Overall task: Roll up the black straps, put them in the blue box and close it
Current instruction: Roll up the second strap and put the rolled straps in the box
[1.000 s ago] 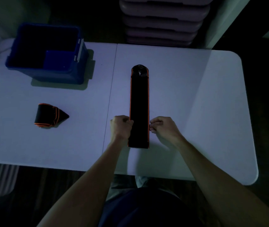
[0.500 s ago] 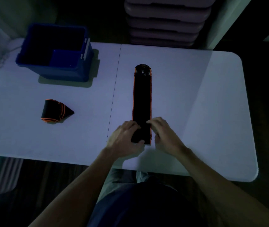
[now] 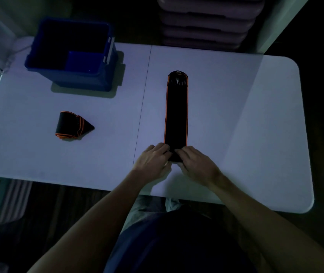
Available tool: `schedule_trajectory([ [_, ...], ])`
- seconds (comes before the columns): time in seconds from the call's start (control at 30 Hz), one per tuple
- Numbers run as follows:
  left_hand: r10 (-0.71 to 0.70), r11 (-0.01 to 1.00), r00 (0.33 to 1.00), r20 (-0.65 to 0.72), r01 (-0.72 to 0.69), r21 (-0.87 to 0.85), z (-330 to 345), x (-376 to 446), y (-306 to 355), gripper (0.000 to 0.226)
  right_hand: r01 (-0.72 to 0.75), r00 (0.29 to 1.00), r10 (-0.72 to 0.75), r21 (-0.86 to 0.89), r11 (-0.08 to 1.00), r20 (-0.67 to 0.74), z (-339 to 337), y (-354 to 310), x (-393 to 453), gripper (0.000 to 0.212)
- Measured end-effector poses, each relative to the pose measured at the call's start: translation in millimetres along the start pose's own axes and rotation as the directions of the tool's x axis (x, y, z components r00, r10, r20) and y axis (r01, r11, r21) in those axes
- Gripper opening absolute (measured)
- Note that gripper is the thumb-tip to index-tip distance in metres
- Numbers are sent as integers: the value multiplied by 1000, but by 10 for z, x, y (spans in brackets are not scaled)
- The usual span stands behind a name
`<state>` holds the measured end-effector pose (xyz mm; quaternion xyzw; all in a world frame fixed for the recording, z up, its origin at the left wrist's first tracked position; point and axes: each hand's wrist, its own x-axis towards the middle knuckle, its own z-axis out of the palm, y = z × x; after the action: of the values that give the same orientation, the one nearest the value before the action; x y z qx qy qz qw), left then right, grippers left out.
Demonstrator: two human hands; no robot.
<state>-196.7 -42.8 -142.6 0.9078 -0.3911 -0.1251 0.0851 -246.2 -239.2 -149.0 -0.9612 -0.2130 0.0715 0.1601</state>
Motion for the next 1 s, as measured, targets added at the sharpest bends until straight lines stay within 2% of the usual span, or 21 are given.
schedule_trajectory([
  [0.1,-72,989,996,52,78,-124,-145,90,3,36,-131,991,128,141,981,30,-91,-26,54,33],
  [0.2,-174,946,978,116,199,-256,-236,188,-39,30,-292,956,276,272,917,97,-142,-24,192,28],
  [0.3,-211,907,961,177,260,-332,-245,284,-93,26,-387,922,373,314,867,107,-158,-26,309,22],
  [0.43,-240,895,956,169,285,-344,-222,377,-98,30,-470,881,464,313,825,97,-148,-67,365,21],
  [0.5,-273,899,945,179,317,-303,-217,408,-77,30,-435,895,445,245,866,19,-110,-86,348,23],
  [0.6,-315,897,932,181,355,-264,-217,453,-45,25,-283,952,290,78,956,-99,-58,-102,291,16],
  [0.67,-358,876,919,166,392,-280,-227,479,-39,20,-199,971,196,-9,980,-135,-10,-88,244,24],
  [0.73,-379,876,914,145,405,-262,-218,503,-47,18,-168,980,162,-41,985,-115,30,-62,218,33],
  [0.87,-339,921,937,86,349,-173,-193,510,-55,16,-144,989,145,-75,987,17,46,28,284,39],
  [1.0,-254,944,964,83,266,-193,-234,459,-104,22,-123,990,123,-9,992,75,-70,87,386,42],
])
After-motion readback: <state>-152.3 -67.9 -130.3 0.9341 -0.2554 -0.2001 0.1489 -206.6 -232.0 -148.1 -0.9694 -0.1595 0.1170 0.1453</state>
